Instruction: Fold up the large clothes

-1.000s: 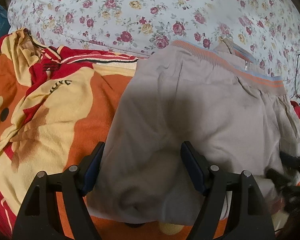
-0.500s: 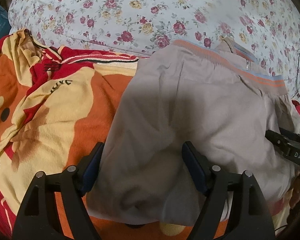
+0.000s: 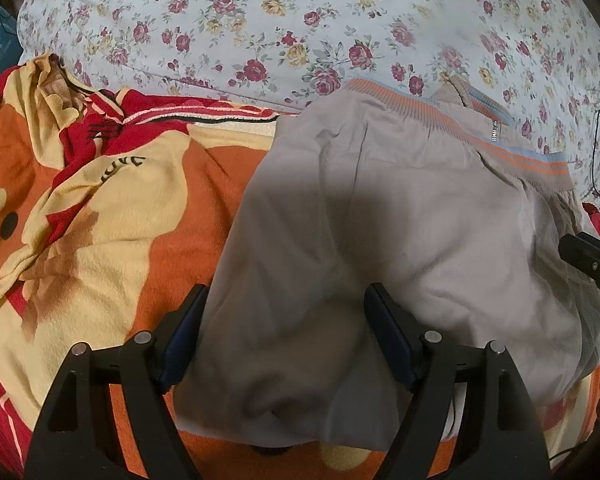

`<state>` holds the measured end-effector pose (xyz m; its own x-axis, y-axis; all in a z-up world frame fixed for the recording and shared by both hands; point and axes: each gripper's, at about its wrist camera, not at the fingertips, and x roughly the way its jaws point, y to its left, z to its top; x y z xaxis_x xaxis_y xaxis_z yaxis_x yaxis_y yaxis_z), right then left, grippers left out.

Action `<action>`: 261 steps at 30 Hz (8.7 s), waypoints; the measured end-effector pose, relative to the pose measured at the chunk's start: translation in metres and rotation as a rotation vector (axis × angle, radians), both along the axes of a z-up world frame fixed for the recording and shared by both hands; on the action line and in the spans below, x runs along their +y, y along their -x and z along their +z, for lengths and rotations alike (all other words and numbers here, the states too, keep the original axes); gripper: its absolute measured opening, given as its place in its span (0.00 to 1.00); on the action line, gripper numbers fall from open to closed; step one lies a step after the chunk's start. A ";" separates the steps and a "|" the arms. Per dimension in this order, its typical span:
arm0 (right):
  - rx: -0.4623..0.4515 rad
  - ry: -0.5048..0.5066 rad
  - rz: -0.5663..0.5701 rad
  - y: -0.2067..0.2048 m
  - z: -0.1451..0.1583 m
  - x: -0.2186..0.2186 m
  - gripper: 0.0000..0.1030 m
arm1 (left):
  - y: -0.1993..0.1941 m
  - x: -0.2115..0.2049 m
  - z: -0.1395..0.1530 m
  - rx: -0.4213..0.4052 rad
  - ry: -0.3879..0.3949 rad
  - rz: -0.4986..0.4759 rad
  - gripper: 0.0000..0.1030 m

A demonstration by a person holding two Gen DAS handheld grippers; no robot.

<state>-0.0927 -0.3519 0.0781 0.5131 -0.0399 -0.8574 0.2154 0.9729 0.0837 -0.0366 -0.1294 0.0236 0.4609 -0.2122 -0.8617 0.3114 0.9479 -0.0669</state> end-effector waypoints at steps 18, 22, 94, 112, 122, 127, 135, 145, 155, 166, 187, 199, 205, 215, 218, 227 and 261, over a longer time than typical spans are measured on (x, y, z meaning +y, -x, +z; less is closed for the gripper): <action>0.046 -0.003 -0.009 -0.001 -0.013 0.006 0.69 | -0.002 0.001 -0.003 0.018 0.006 0.009 0.80; 0.049 0.021 -0.017 0.007 0.003 0.012 0.69 | -0.005 0.005 -0.002 0.047 0.054 0.025 0.80; -0.075 -0.191 -0.013 0.007 -0.023 -0.070 0.66 | -0.034 -0.018 -0.017 0.319 0.362 -0.094 0.70; -0.106 -0.624 -0.183 0.023 -0.039 -0.147 0.26 | 0.052 -0.155 0.129 0.168 0.456 -0.471 0.05; -0.222 -0.900 -0.565 0.113 -0.065 -0.263 0.57 | 0.094 -0.242 0.038 0.375 0.437 -0.504 0.10; -0.209 -0.802 -0.543 0.114 -0.051 -0.256 0.59 | 0.106 -0.218 0.068 0.330 0.525 -0.520 0.68; -0.204 -0.735 -0.577 0.110 -0.039 -0.251 0.60 | 0.104 -0.156 0.108 0.106 0.416 -0.462 0.73; -0.291 -0.642 -0.527 0.131 0.004 -0.247 0.65 | 0.097 -0.143 0.002 0.183 0.213 -0.181 0.75; -0.289 -0.519 -0.217 0.076 0.036 -0.191 0.80 | 0.104 -0.137 0.009 0.164 0.229 -0.165 0.76; -0.304 -0.368 -0.142 0.067 0.072 -0.177 0.80 | 0.073 -0.122 0.046 0.060 0.228 -0.094 0.78; -0.166 -0.309 -0.338 0.060 -0.013 -0.223 0.01 | 0.055 -0.159 0.008 0.137 0.134 -0.120 0.80; -0.140 -0.391 -0.143 0.126 0.040 -0.166 0.70 | 0.077 -0.136 0.026 0.069 0.095 -0.152 0.80; -0.150 -0.406 -0.132 0.145 0.018 -0.170 0.03 | 0.085 -0.119 0.040 0.067 0.110 -0.164 0.80; -0.176 -0.324 -0.217 0.176 0.026 -0.189 0.08 | 0.116 -0.090 0.031 0.064 0.081 -0.287 0.80; -0.211 -0.302 -0.170 0.188 0.047 -0.171 0.64 | 0.134 -0.086 0.022 0.083 0.029 -0.344 0.80; -0.145 -0.399 -0.132 0.166 0.014 -0.145 0.12 | 0.129 -0.127 0.018 0.035 0.106 -0.273 0.80; -0.218 -0.261 -0.298 0.050 0.011 -0.222 0.02 | 0.094 -0.160 0.022 0.096 0.093 -0.335 0.82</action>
